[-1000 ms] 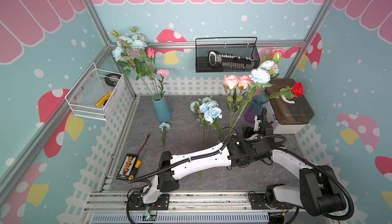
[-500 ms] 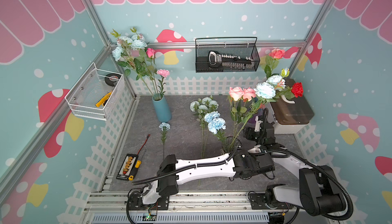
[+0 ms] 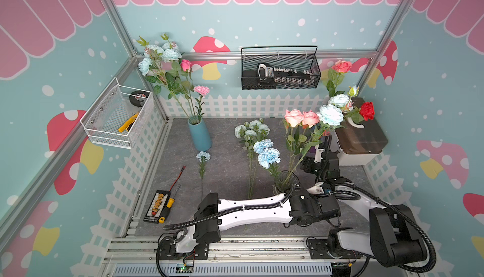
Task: Pick out blue flowers from the vase
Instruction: Place the vase at the center of the board.
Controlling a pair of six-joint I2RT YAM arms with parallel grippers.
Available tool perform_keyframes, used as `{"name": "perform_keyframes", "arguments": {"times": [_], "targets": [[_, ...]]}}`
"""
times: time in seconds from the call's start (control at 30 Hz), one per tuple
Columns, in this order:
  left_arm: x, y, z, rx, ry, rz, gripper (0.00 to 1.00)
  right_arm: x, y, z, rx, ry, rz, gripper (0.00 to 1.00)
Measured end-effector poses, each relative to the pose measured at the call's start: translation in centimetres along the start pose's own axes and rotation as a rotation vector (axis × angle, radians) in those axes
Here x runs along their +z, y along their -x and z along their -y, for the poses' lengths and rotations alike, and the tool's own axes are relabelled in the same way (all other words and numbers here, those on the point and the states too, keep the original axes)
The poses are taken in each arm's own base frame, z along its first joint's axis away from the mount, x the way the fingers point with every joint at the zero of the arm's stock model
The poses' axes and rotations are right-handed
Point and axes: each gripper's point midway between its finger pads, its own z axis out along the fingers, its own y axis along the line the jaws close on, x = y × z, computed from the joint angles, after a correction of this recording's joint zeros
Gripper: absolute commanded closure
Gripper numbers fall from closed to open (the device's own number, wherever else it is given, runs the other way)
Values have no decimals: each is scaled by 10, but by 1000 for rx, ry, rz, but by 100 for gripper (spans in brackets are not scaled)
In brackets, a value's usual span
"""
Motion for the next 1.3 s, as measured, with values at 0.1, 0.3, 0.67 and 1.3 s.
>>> {"name": "perform_keyframes", "arguments": {"times": [0.1, 0.3, 0.67, 1.3], "targets": [[0, 0, -3, 1, 15, 2, 86, 0, 0, 0, 0, 1, -1, 24], [0, 2, -6, 10, 33, 8, 79, 0, 0, -1, 0, 4, -1, 24], [-1, 13, -19, -9, 85, 46, 72, 0, 0, -1, 0, 6, -2, 24], [-1, 14, -16, -32, 88, 68, 100, 0, 0, -1, 0, 7, -1, 25]]}}
